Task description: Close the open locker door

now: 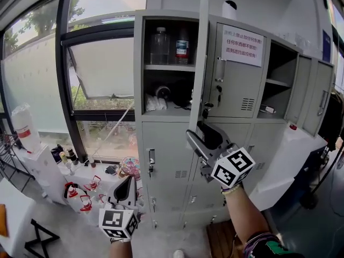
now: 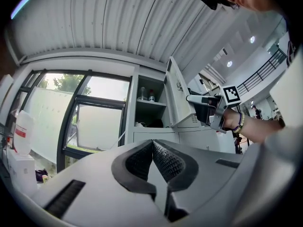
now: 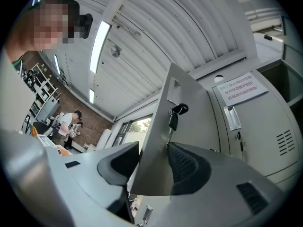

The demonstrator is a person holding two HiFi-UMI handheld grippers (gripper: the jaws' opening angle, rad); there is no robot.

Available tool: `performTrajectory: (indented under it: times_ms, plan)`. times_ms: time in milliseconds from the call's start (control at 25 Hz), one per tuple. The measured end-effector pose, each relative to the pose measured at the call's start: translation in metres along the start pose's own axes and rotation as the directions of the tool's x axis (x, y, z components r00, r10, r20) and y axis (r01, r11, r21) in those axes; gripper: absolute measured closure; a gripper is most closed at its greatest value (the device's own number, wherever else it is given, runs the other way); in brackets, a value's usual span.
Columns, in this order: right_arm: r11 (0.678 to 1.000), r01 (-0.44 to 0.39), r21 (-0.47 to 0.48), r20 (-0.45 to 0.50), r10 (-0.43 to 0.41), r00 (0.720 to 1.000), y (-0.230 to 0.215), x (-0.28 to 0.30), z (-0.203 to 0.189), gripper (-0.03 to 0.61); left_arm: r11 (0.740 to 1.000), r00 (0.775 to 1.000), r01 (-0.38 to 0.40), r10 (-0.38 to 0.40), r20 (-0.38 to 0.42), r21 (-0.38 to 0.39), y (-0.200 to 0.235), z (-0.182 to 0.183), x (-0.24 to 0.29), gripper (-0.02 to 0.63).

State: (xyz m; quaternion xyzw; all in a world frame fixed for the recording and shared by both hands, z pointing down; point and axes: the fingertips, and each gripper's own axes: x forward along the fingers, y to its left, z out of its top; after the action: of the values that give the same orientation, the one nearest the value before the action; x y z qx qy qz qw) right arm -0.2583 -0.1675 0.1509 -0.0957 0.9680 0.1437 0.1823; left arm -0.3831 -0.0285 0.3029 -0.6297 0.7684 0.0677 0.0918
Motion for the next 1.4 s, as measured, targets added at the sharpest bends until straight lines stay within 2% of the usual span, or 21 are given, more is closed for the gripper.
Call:
performTrajectory:
  times_ms: [280,720,1400]
  plan:
    - [0.996,-0.085,-0.018,0.013,0.085,0.996,0.011,0.025,-0.007,0.376,0.998,0.998,-0.059,0.058,0.022,0.037,0.028,0.014,0.009,0.591]
    - [0.985,-0.169,-0.027,0.044,0.17,0.984,0.017,0.064,-0.014,0.376,0.992,0.994,-0.108,0.106,0.031,0.069,0.056,0.025,0.028,0.591]
    - [0.973,-0.229,-0.014,0.052,0.229,0.972,0.004,0.099,-0.04,0.417,0.981,0.984,-0.176,0.175,0.03,0.075,0.08,0.022,0.045,0.591]
